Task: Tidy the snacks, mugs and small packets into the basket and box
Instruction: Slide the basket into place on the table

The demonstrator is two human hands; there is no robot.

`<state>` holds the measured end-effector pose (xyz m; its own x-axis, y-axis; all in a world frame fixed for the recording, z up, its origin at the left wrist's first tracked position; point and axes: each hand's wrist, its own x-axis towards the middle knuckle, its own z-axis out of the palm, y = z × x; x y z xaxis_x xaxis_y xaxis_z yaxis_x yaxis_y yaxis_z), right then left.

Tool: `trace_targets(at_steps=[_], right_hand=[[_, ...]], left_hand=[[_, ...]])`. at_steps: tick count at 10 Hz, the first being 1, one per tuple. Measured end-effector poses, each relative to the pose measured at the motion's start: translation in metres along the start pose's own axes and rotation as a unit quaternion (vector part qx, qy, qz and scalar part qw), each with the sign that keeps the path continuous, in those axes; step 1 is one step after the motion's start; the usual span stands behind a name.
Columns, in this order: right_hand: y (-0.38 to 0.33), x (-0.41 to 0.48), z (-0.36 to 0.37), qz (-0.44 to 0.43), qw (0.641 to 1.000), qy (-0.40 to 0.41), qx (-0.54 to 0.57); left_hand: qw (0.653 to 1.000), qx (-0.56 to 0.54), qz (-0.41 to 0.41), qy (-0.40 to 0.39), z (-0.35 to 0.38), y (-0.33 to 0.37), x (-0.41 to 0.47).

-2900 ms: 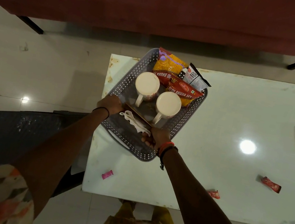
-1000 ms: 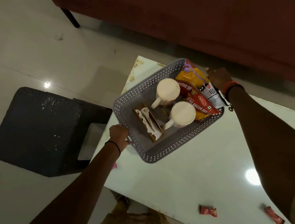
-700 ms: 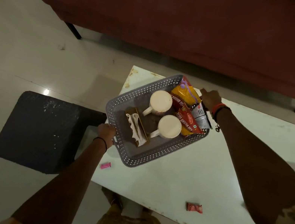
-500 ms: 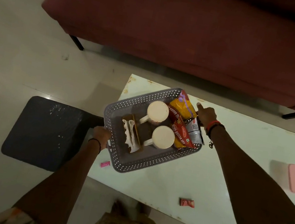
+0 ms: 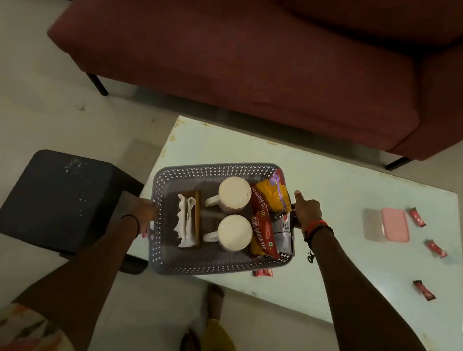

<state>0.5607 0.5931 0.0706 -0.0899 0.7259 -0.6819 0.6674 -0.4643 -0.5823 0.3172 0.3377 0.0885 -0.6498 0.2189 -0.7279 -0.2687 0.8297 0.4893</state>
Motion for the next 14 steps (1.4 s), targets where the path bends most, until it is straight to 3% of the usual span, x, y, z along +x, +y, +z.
trace_targets(at_steps=[2,4,8,14], right_hand=[[0.05,-0.019,-0.054,0.028,0.999,0.022,0.028],[0.087,-0.015,-0.111,0.063,0.996,0.041,0.043],[0.116,0.073,-0.211,0.059,0.997,-0.045,0.032],[0.121,0.209,-0.185,0.042,0.998,-0.042,0.024]], left_hand=[[0.998,-0.057,0.001,-0.011,0.042,0.001,-0.036],[0.999,-0.024,0.02,-0.01,0.099,0.022,-0.051],[0.999,-0.007,0.037,-0.006,0.223,0.08,-0.032],[0.998,0.001,0.055,-0.022,0.286,0.139,0.085]])
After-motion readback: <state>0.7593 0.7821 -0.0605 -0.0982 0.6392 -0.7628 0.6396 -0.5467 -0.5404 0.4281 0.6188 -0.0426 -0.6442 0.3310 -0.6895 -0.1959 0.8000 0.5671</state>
